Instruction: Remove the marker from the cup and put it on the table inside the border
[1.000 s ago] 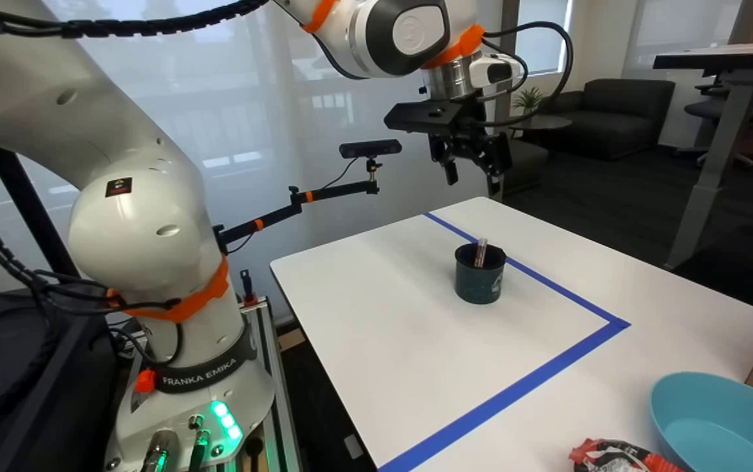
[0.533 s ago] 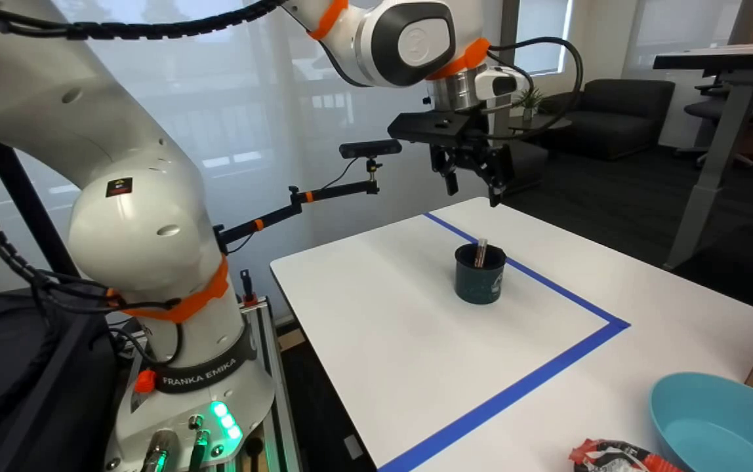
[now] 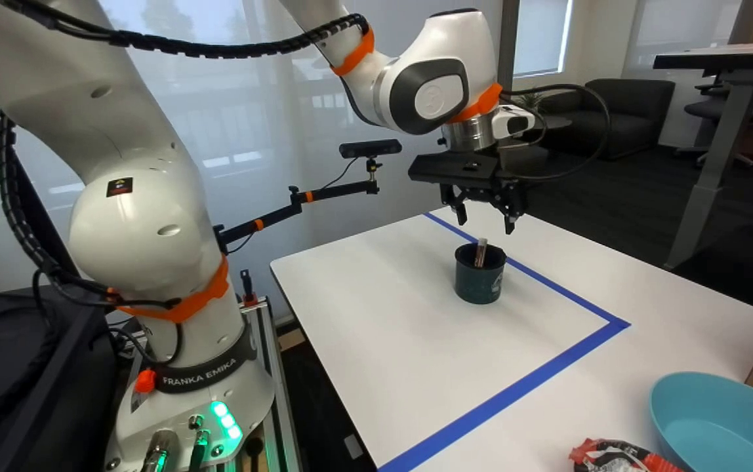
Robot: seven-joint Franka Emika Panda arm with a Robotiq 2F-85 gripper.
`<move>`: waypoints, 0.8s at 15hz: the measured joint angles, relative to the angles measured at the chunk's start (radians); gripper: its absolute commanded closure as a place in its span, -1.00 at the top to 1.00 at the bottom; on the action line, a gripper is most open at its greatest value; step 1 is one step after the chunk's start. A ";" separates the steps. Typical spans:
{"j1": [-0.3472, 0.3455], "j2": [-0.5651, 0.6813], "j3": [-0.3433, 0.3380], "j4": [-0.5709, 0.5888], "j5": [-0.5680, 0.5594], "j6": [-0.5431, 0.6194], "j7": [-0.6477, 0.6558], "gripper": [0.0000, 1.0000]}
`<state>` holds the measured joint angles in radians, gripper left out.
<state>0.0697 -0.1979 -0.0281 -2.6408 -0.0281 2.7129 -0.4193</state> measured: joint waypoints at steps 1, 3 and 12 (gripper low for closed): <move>0.004 0.026 0.000 0.003 0.000 0.028 -0.019 1.00; 0.017 0.074 0.002 0.013 0.003 0.078 -0.055 1.00; 0.038 0.220 0.037 0.060 0.086 0.201 -0.188 1.00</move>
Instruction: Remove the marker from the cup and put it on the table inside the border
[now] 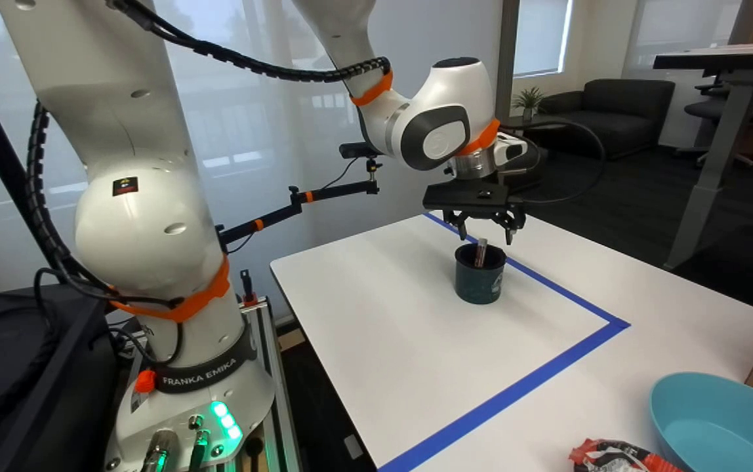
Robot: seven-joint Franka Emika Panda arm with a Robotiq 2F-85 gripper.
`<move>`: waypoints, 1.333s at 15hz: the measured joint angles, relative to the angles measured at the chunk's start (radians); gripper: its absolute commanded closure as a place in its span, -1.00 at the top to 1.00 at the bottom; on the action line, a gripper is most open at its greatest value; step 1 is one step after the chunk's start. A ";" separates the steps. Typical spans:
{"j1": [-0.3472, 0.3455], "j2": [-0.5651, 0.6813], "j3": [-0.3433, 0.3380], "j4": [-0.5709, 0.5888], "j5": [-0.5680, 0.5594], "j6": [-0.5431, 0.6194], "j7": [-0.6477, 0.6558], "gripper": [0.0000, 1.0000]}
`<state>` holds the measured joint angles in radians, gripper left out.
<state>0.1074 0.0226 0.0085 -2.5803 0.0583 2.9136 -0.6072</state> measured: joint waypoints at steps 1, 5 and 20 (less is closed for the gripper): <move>0.000 0.011 0.005 0.005 0.025 0.008 -0.022 1.00; 0.000 0.049 0.028 0.029 0.108 0.011 -0.090 0.51; -0.008 0.102 0.056 0.048 0.279 0.012 -0.200 -0.17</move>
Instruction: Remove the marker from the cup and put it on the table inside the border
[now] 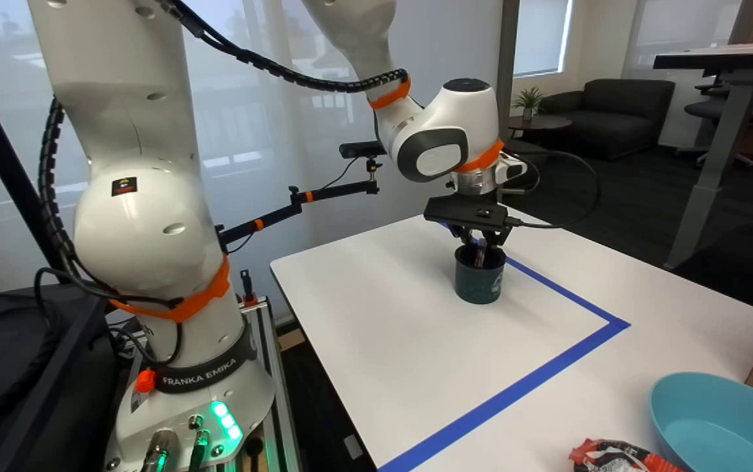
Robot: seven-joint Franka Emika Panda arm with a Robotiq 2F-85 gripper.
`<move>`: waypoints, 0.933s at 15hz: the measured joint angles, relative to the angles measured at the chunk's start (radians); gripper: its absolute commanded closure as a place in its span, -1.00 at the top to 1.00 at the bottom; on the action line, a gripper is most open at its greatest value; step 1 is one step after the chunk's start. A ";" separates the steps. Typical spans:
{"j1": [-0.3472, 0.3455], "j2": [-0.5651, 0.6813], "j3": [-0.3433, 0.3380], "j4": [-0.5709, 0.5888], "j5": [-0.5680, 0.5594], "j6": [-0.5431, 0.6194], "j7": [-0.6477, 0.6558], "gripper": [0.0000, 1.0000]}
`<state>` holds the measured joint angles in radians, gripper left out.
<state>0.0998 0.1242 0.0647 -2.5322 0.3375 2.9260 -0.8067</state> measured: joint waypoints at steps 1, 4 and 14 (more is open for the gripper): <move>-0.001 0.005 0.004 0.001 0.014 0.001 -0.010 -0.23; -0.011 0.026 0.020 0.007 0.059 0.018 -0.052 -0.96; -0.034 0.031 0.034 0.011 0.094 0.044 -0.099 -0.90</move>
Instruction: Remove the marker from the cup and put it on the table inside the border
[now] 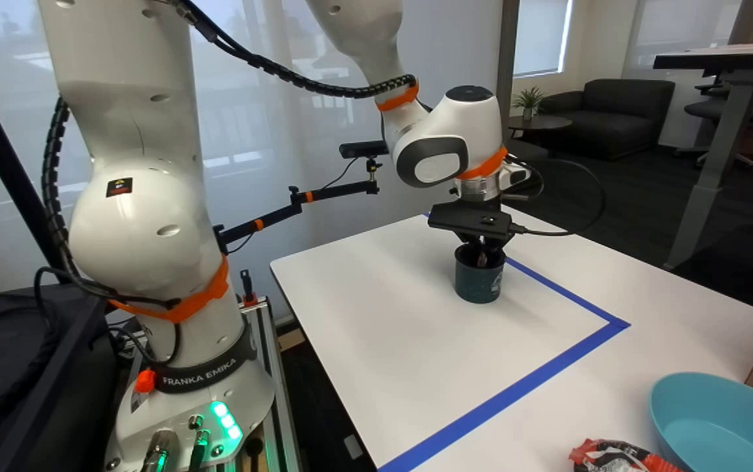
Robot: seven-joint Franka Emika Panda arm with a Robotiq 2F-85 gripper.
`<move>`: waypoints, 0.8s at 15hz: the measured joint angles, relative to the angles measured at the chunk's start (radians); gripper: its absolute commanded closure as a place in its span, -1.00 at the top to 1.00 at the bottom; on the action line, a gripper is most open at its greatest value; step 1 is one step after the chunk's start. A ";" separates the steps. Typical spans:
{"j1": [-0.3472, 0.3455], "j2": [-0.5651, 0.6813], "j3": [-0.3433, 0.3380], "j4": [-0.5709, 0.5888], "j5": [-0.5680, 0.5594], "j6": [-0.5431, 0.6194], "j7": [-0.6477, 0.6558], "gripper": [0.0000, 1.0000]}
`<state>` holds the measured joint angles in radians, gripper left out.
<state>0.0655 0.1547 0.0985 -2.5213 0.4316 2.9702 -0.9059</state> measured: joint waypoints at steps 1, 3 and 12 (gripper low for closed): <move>0.004 -0.011 -0.006 -0.003 -0.018 -0.001 0.011 -0.90; 0.019 -0.042 -0.031 -0.015 -0.088 -0.003 0.067 -0.90; 0.021 -0.214 -0.022 -0.042 -0.353 -0.115 0.306 -0.90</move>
<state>0.0866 -0.0591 0.0762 -2.5636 0.0782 2.8553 -0.5999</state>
